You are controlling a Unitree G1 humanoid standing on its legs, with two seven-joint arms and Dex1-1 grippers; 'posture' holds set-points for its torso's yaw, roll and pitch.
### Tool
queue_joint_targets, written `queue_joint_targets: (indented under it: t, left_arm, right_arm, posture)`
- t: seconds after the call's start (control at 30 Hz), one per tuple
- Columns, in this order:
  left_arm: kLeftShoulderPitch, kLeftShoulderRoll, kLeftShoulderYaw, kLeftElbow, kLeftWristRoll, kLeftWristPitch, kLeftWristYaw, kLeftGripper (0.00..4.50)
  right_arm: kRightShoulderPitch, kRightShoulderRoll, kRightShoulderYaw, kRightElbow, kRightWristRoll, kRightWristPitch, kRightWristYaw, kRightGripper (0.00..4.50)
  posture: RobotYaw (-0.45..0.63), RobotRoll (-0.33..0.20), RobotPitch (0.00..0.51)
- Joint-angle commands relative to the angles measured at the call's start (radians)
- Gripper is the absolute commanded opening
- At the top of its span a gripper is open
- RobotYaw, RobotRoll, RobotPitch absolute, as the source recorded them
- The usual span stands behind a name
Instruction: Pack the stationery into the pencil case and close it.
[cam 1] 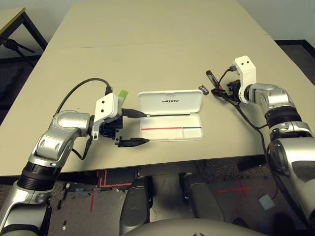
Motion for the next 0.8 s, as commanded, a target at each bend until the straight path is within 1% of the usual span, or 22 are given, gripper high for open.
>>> queue_joint_targets:
  t: [0.03, 0.13, 0.2, 0.23, 0.27, 0.3, 0.4, 0.47, 0.6, 0.67, 0.73, 0.8]
  left_arm:
    - [0.018, 0.014, 0.005, -0.04, -0.015, 0.015, 0.006, 4.5]
    - [0.022, 0.013, 0.005, -0.047, -0.016, 0.021, 0.009, 4.5]
    - [0.022, 0.012, 0.003, -0.05, -0.017, 0.024, 0.012, 4.5]
    - [0.021, 0.011, 0.003, -0.049, -0.017, 0.025, 0.013, 4.5]
    - [0.019, 0.01, 0.002, -0.049, -0.017, 0.026, 0.013, 4.5]
    - [0.018, 0.009, 0.002, -0.047, -0.016, 0.026, 0.014, 4.5]
    - [0.018, 0.006, 0.0, -0.043, -0.012, 0.023, 0.017, 4.5]
    - [0.015, 0.003, -0.001, -0.04, -0.011, 0.021, 0.018, 4.5]
    - [0.011, 0.001, -0.003, -0.027, -0.006, 0.01, 0.017, 4.5]
    - [0.008, 0.0, -0.005, -0.018, -0.003, 0.003, 0.015, 4.5]
    - [0.006, 0.0, -0.007, -0.011, -0.001, -0.003, 0.012, 4.5]
    - [0.004, 0.0, -0.008, 0.0, 0.001, -0.012, 0.009, 4.5]
  right_arm:
    - [0.007, 0.023, 0.019, 0.041, -0.017, -0.001, 0.008, 3.53]
    - [0.009, 0.026, 0.02, 0.036, -0.024, -0.007, 0.016, 2.48]
    - [0.012, 0.023, 0.025, 0.023, -0.029, -0.014, 0.025, 1.66]
    - [0.013, 0.02, 0.026, 0.014, -0.031, -0.017, 0.032, 1.32]
    - [0.013, 0.019, 0.026, 0.009, -0.033, -0.018, 0.036, 0.87]
    - [0.015, 0.012, 0.028, -0.006, -0.034, -0.02, 0.047, 0.55]
    - [0.017, -0.018, 0.031, -0.057, -0.034, -0.011, 0.083, 0.5]
    - [0.022, -0.056, 0.037, -0.107, -0.032, 0.004, 0.128, 0.5]
    - [0.046, -0.162, 0.061, -0.233, -0.027, 0.039, 0.272, 0.5]
    - [0.072, -0.232, 0.086, -0.318, -0.022, 0.058, 0.376, 0.5]
    - [0.105, -0.3, 0.093, -0.409, 0.008, 0.061, 0.489, 0.5]
    - [0.124, -0.352, 0.104, -0.469, 0.017, 0.07, 0.562, 0.5]
  posture:
    - [0.03, 0.0, 0.192]
    - [0.03, 0.0, 0.195]
    - [0.03, 0.0, 0.196]
    - [0.03, 0.0, 0.196]
    - [0.03, 0.0, 0.195]
    - [0.03, 0.0, 0.195]
    - [0.02, 0.0, 0.194]
    - [0.02, 0.0, 0.193]
    - [0.01, 0.0, 0.194]
    - [0.0, 0.0, 0.195]
    - [0.0, 0.0, 0.196]
    - [-0.01, 0.0, 0.195]
